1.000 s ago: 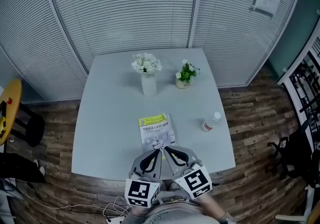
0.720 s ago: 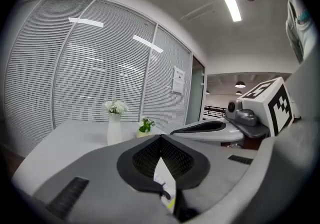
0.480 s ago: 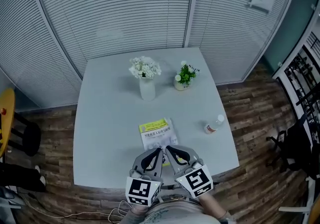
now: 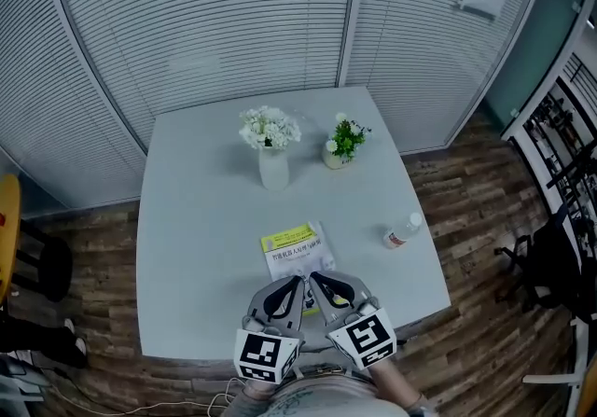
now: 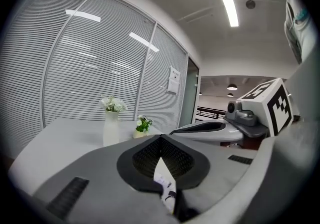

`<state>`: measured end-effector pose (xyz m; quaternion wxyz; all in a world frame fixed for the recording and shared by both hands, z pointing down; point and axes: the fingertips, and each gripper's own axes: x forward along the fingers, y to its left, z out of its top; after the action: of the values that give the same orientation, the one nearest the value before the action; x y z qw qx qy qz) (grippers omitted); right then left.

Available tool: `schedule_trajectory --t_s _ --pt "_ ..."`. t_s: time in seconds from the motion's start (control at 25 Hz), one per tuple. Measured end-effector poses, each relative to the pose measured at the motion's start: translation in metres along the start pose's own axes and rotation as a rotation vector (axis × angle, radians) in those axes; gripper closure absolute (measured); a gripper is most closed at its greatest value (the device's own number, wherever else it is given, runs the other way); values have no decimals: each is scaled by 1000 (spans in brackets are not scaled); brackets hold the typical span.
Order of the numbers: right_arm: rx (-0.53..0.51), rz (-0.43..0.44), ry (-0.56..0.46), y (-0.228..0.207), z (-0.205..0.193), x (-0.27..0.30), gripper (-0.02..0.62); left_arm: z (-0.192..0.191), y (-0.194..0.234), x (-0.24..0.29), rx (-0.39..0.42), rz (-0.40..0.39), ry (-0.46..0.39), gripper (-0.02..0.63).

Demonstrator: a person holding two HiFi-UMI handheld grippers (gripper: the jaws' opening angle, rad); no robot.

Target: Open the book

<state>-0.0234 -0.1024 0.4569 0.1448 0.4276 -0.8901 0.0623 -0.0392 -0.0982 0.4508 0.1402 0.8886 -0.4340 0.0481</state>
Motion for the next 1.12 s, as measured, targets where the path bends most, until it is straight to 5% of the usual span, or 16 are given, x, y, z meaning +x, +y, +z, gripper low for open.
schedule_trajectory --t_s 0.56,1.12 --pt "14 5 5 -12 -9 -1 594 -6 0 11 6 12 12 607" --pt "-24 131 14 -40 -2 -10 594 12 -24 42 -7 91 -5 607"
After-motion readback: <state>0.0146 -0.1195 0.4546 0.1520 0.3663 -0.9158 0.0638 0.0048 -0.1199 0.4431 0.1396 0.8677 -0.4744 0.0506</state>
